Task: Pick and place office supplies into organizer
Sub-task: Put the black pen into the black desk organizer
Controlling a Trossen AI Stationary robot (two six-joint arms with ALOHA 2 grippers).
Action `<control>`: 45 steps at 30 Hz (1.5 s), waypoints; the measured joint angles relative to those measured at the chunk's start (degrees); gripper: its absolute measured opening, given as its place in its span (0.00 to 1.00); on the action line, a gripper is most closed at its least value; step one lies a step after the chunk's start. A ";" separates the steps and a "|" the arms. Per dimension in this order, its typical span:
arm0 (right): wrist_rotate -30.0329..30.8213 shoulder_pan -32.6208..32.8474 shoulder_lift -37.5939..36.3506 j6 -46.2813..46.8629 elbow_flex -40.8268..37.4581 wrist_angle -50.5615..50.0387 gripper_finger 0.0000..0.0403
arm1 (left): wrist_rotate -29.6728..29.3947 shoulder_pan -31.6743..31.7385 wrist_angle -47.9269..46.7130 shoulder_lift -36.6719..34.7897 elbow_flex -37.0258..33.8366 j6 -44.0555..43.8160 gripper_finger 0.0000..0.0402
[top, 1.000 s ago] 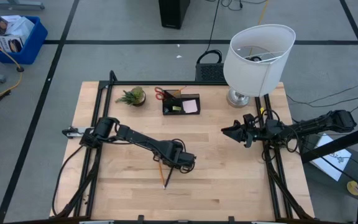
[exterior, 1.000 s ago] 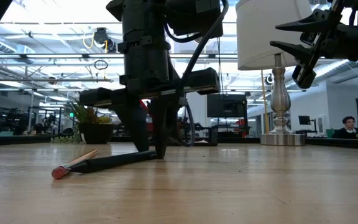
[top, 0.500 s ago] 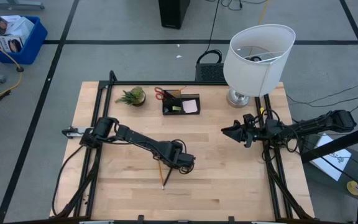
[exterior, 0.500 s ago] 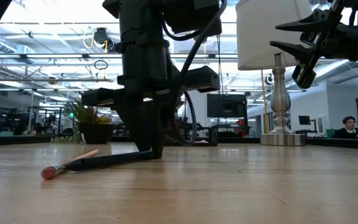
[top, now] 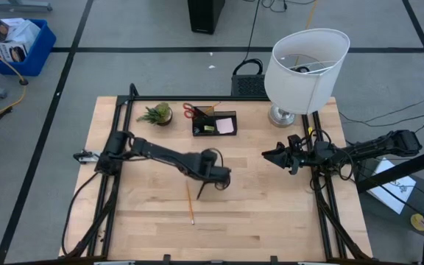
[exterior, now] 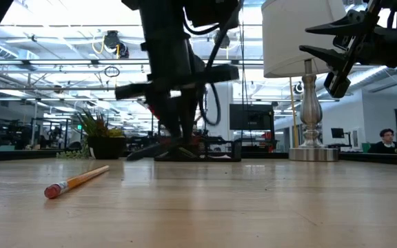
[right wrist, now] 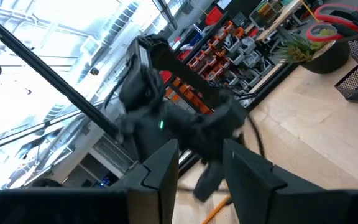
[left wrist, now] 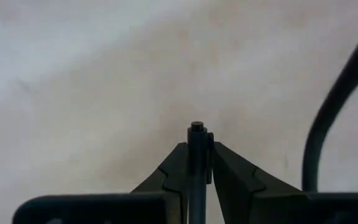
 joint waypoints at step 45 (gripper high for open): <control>0.00 -0.01 0.00 0.02 0.01 0.00 0.29 | -25.23 30.89 54.59 -13.22 -14.47 57.07 0.15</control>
